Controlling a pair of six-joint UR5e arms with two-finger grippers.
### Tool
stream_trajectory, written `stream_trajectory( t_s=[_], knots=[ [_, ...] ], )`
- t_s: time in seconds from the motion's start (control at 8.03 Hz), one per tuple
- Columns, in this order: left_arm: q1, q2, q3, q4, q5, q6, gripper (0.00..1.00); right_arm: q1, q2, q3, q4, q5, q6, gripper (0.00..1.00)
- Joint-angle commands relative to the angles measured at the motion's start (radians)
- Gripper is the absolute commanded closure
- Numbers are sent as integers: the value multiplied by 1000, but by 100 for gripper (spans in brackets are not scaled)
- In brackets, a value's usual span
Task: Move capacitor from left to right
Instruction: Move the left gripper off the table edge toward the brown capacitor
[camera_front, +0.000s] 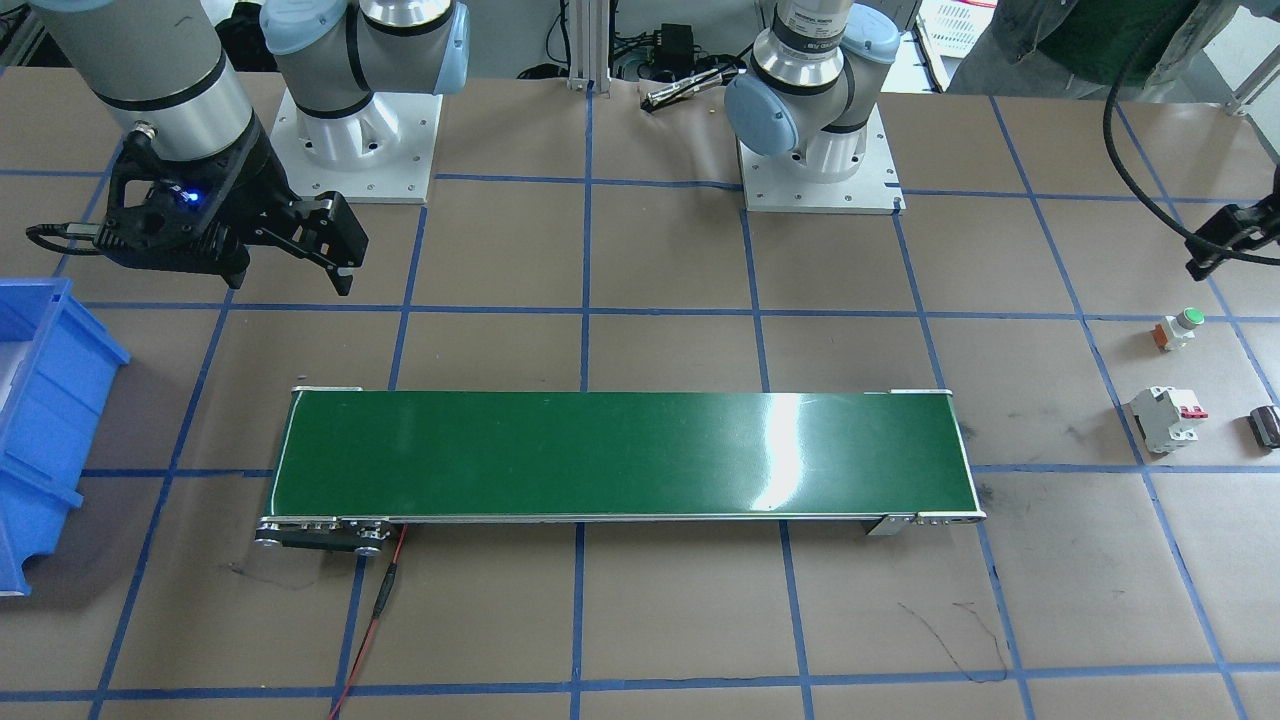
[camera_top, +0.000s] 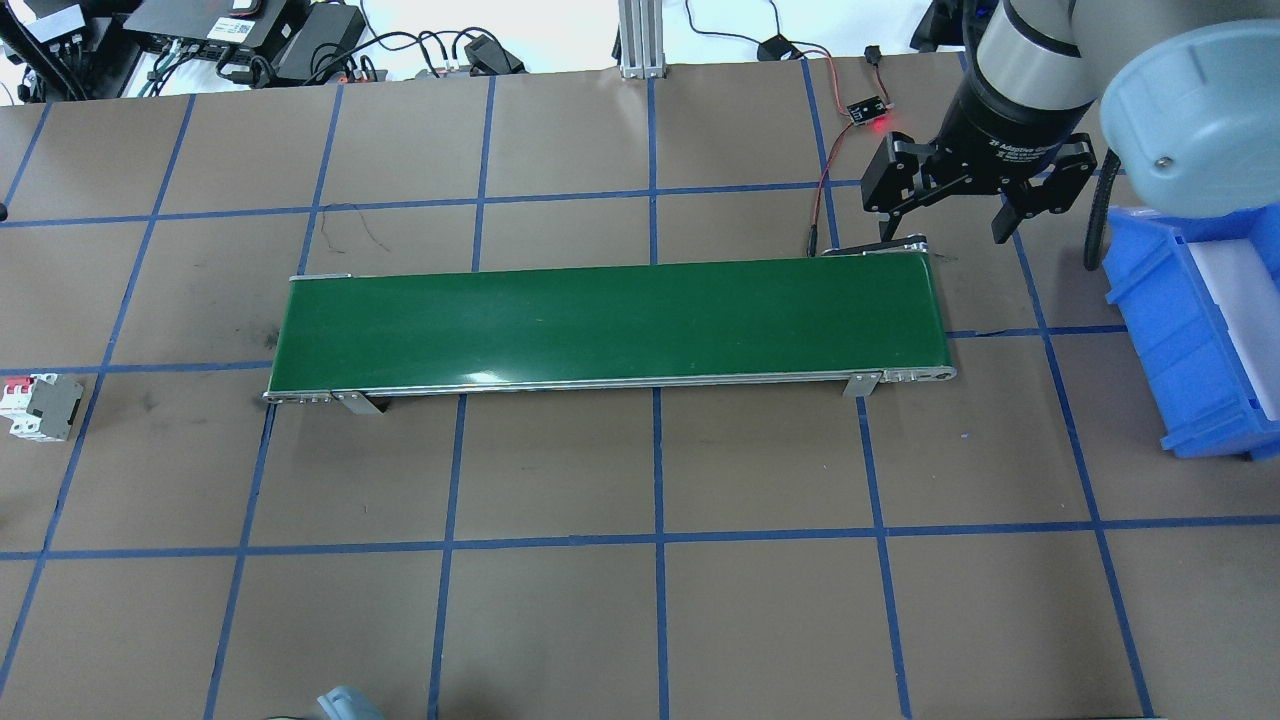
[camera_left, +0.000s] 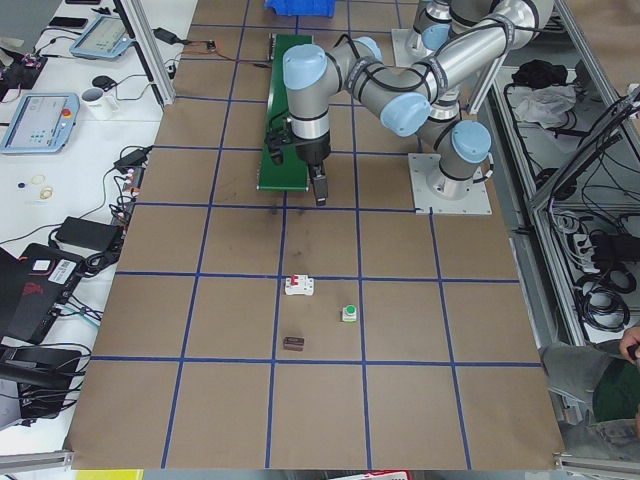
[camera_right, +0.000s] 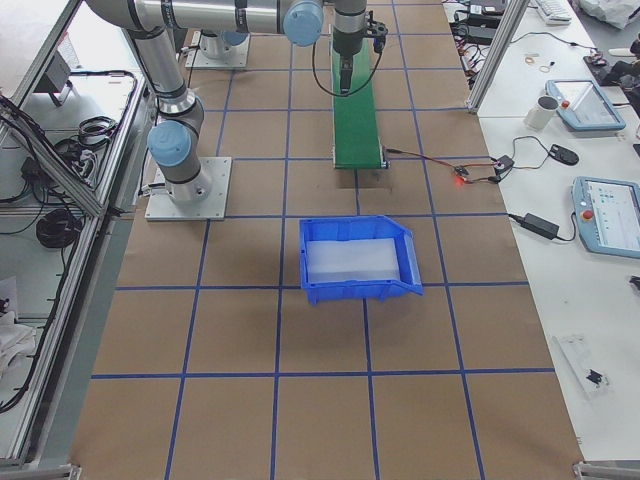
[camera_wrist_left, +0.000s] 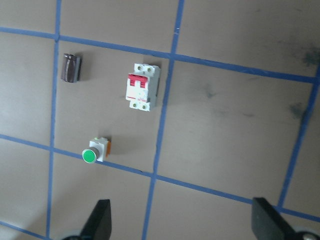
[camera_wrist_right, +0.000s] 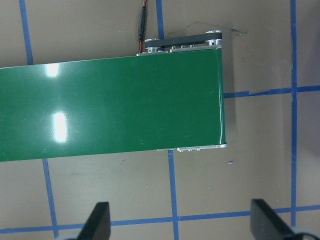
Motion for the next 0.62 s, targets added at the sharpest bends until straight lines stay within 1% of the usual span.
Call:
stream_trajectory(
  t_s=[0.0,0.12,0.37,0.5],
  knots=[
    [136,-101,-2,192,8,239,0,-1,0,0,0,0,1,0],
    [176,-139,-2,242,7,302,0,0,0,0,0,0,1,0],
    [251,-241,-1,441,2,432,0,0,-2,0,2,0,4,0],
    [279,-285,-1,486,-4,456,0,0,-2,0,2,0,4,0]
  ],
)
